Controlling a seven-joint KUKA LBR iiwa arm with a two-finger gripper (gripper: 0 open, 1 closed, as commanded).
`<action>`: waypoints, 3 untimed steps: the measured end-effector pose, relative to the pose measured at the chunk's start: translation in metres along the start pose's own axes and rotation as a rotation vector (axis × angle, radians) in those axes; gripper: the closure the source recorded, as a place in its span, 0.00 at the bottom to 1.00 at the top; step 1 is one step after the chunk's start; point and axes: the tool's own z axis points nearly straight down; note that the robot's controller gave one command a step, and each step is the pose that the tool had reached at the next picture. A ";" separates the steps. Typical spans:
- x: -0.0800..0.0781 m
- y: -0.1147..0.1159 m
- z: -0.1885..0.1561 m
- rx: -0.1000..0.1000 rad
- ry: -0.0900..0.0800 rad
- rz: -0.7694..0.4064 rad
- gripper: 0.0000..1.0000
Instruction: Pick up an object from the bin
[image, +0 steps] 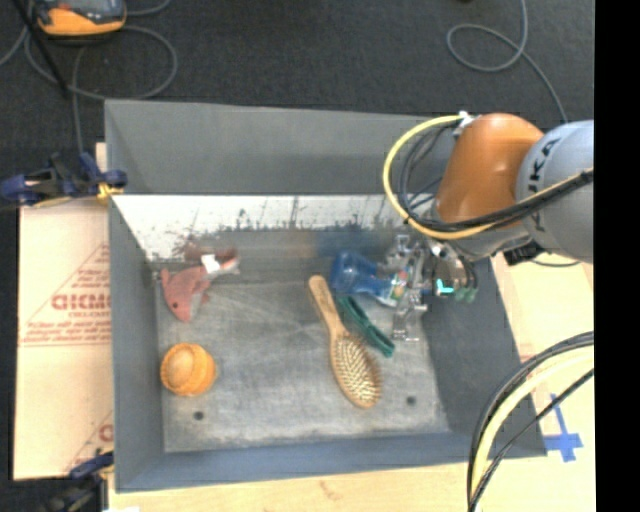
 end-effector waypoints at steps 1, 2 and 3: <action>-0.001 0.000 -0.003 0.002 -0.004 -0.001 0.00; -0.030 -0.009 0.023 -0.017 -0.046 0.087 0.00; -0.017 -0.018 0.039 0.001 -0.008 0.090 0.00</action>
Offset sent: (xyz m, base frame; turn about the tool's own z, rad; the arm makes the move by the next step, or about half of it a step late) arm 0.0285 -0.0340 -0.0623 0.1421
